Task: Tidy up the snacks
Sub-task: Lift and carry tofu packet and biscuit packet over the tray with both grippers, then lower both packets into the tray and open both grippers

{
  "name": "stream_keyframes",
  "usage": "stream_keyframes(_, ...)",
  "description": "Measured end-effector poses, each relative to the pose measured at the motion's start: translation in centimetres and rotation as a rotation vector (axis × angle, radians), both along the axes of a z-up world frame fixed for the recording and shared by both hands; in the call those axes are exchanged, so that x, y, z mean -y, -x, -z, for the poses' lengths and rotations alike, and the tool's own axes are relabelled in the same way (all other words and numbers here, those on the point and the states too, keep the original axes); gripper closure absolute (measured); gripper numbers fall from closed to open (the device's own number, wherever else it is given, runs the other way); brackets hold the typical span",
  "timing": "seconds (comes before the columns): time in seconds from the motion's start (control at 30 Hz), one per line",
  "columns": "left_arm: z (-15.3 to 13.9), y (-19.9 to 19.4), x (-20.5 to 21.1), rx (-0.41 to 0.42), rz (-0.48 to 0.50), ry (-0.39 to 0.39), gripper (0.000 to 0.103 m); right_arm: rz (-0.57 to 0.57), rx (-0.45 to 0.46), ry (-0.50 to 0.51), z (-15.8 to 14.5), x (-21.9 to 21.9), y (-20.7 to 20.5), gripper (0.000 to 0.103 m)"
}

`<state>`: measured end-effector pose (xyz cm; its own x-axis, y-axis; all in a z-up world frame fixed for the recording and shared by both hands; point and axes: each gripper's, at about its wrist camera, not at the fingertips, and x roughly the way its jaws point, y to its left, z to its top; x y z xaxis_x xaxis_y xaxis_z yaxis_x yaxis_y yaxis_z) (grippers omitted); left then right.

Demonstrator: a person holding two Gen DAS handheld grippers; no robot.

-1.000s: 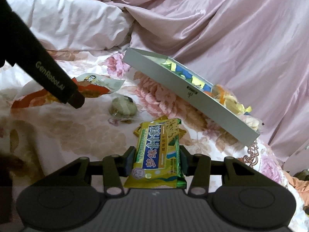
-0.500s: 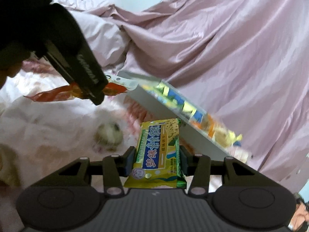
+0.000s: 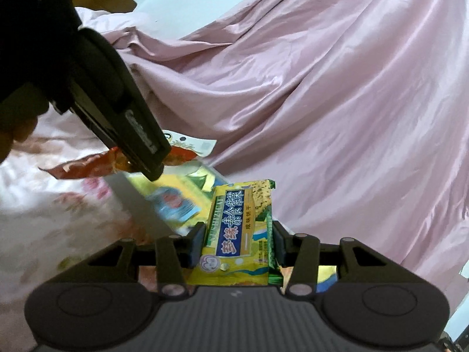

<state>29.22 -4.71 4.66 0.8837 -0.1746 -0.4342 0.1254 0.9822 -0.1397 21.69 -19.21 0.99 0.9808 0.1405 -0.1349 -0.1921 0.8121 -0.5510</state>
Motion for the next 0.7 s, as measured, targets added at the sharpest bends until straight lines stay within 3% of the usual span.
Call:
stream_keyframes(0.3,0.1,-5.6,0.8,-0.004,-0.021,0.012,0.056,0.005,0.004,-0.009,-0.5,0.1,-4.4,0.052)
stream_keyframes(0.7,2.2,-8.2,1.4,-0.058,-0.02,0.0,0.055,0.027,-0.062,-0.046,1.2,0.7,-6.6,0.052)
